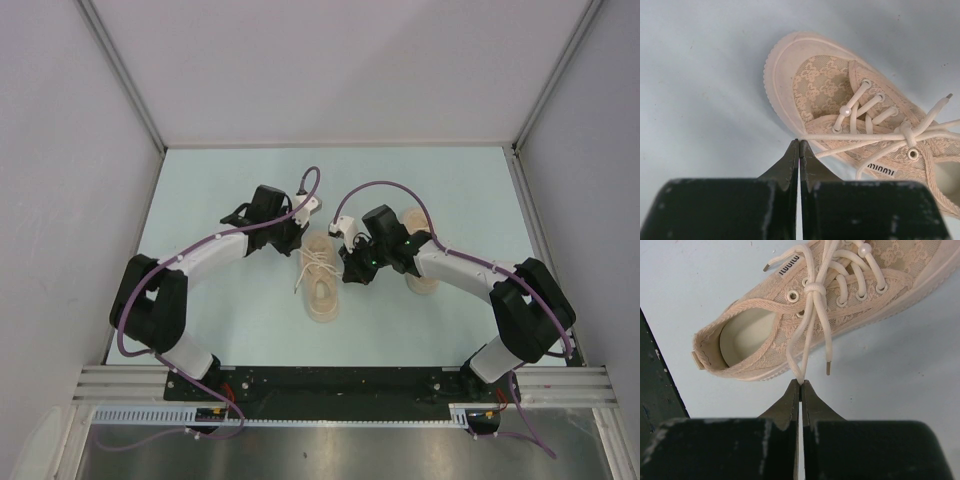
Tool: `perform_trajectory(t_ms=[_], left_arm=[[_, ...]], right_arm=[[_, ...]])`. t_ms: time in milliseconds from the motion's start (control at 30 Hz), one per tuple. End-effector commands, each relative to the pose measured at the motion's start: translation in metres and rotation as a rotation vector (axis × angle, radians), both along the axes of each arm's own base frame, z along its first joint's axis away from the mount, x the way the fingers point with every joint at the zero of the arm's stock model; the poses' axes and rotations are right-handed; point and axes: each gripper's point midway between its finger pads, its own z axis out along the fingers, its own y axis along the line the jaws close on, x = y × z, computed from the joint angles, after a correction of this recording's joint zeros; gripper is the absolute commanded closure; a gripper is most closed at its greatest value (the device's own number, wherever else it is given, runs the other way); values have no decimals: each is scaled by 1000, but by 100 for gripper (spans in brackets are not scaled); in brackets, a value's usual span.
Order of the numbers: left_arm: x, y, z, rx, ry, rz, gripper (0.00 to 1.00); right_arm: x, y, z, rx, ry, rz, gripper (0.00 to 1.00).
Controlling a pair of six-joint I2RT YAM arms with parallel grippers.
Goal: Tie the shoes
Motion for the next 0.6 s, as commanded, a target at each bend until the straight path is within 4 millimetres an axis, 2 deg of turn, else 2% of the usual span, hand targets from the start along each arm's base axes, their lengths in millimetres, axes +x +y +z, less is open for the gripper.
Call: perform_trajectory(t_ms=[0, 567], left_arm=[[17, 20, 8, 44, -77, 33, 100], [25, 28, 2, 54, -75, 29, 100]], right_arm=[[-6, -4, 6, -17, 17, 24, 100], [-21, -8, -11, -50, 82, 61, 100]])
